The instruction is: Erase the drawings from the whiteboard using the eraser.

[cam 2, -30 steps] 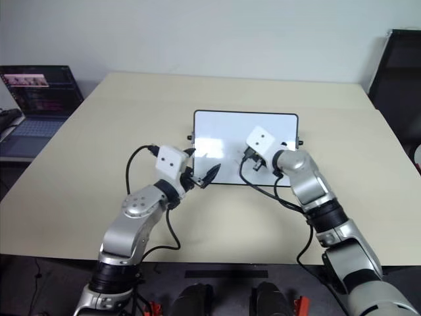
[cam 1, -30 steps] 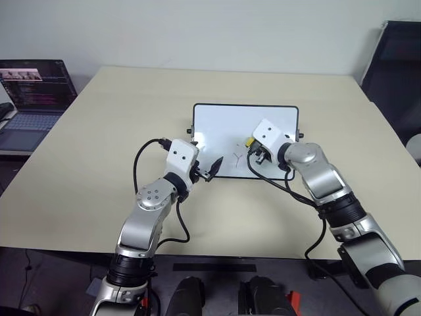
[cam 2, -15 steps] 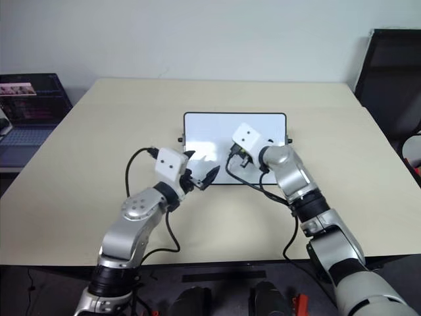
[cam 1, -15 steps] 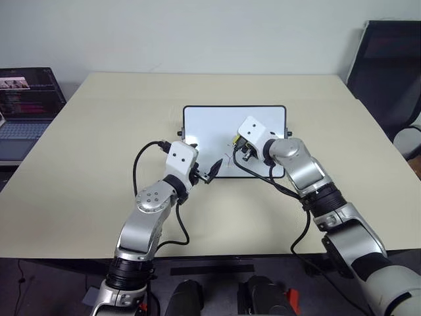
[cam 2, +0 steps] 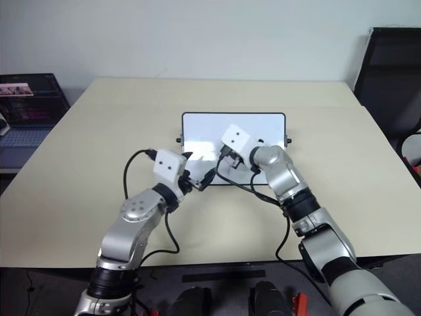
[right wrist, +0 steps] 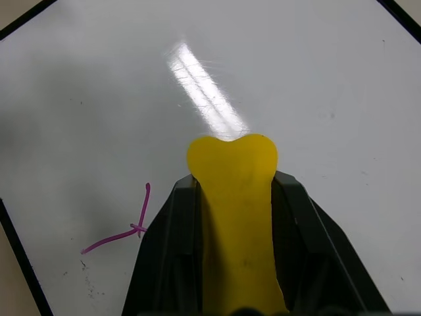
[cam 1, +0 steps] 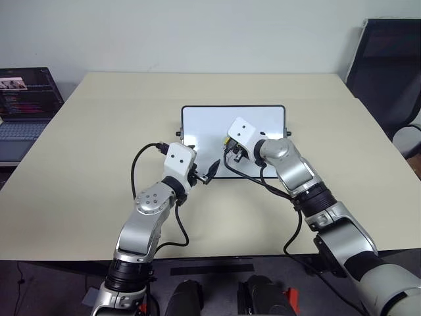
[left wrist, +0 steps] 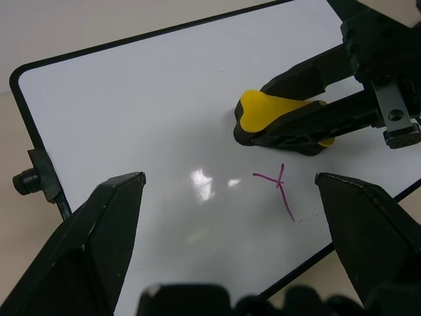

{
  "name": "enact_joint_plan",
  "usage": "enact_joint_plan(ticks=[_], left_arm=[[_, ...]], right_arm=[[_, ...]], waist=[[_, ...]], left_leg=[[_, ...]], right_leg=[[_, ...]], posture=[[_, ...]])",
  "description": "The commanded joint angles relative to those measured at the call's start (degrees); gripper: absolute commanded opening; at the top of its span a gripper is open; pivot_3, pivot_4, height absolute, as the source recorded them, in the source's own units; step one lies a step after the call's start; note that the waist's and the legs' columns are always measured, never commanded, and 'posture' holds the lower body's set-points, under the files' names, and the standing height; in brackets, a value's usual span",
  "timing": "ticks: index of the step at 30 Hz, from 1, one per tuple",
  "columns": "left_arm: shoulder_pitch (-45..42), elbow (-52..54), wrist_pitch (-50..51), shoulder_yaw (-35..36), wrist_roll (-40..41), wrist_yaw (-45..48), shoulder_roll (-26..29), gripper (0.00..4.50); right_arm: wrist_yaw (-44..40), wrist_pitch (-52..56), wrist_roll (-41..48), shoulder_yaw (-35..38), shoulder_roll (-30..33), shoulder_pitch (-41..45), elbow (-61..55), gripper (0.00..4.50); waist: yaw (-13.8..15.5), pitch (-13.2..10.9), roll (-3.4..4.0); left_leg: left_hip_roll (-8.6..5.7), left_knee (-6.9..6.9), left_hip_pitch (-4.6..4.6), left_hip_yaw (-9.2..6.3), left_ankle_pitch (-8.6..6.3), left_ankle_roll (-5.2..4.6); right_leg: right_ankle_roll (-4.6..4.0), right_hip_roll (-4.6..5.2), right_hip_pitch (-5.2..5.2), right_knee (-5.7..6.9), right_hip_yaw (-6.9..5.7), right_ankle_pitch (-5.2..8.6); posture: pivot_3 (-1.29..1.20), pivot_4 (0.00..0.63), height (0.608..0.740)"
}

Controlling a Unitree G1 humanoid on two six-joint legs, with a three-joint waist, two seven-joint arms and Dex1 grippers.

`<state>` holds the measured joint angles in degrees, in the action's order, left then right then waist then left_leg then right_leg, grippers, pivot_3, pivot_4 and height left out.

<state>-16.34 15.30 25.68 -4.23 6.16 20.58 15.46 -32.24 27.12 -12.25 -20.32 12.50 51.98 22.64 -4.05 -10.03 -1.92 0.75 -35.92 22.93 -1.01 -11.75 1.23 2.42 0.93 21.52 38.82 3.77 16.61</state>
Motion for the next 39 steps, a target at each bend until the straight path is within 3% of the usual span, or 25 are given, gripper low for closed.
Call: enact_joint_plan(ticks=[1, 23, 33, 39], left_arm=[[-0.33, 2.72, -0.82, 0.85, 0.32, -0.43, 0.02, 4.5], [-1.25, 2.31, -0.47, 0.75, 0.47, -0.37, -0.03, 4.5], [-2.69, 0.6, -1.04, 0.04, 0.69, 0.82, -0.09, 4.5], [-3.81, -0.84, -1.63, -0.46, 0.69, 1.75, -0.4, 4.5]], right_arm=[[-0.22, 0.7, -0.56, -0.38, 0.09, -1.45, 1.07, 1.06], [-0.47, 1.69, -0.6, -0.29, 0.38, -3.01, -0.64, 1.06], [2.14, 4.79, 0.99, 5.24, 1.07, 0.49, -4.08, 1.06], [1.54, 10.24, 1.64, 6.72, 2.28, -0.04, -11.37, 1.06]], waist=[[0.0, 0.0, 0.0], [0.02, -0.01, -0.01], [0.64, -0.16, 0.01], [1.26, -0.17, 0.02]], left_leg=[[0.0, 0.0, 0.0, 0.0, 0.0, 0.0], [0.0, 0.15, 0.04, -0.01, -0.01, 0.01], [-0.02, 0.15, 0.09, -0.03, 0.0, 0.0], [-0.07, 0.11, 1.04, -0.13, 0.0, 0.01]], right_leg=[[0.0, 0.0, 0.0, 0.0, 0.0, 0.0], [0.0, 0.04, -0.01, -0.22, -0.01, 0.01], [0.01, 0.07, 0.04, -0.23, 0.0, 0.01], [-0.21, 0.08, 0.86, -0.22, -0.1, -0.18]], posture=[[0.0, 0.15, 0.74], [0.0, 0.15, 0.74], [0.0, 0.15, 0.74], [0.0, 0.15, 0.74]])
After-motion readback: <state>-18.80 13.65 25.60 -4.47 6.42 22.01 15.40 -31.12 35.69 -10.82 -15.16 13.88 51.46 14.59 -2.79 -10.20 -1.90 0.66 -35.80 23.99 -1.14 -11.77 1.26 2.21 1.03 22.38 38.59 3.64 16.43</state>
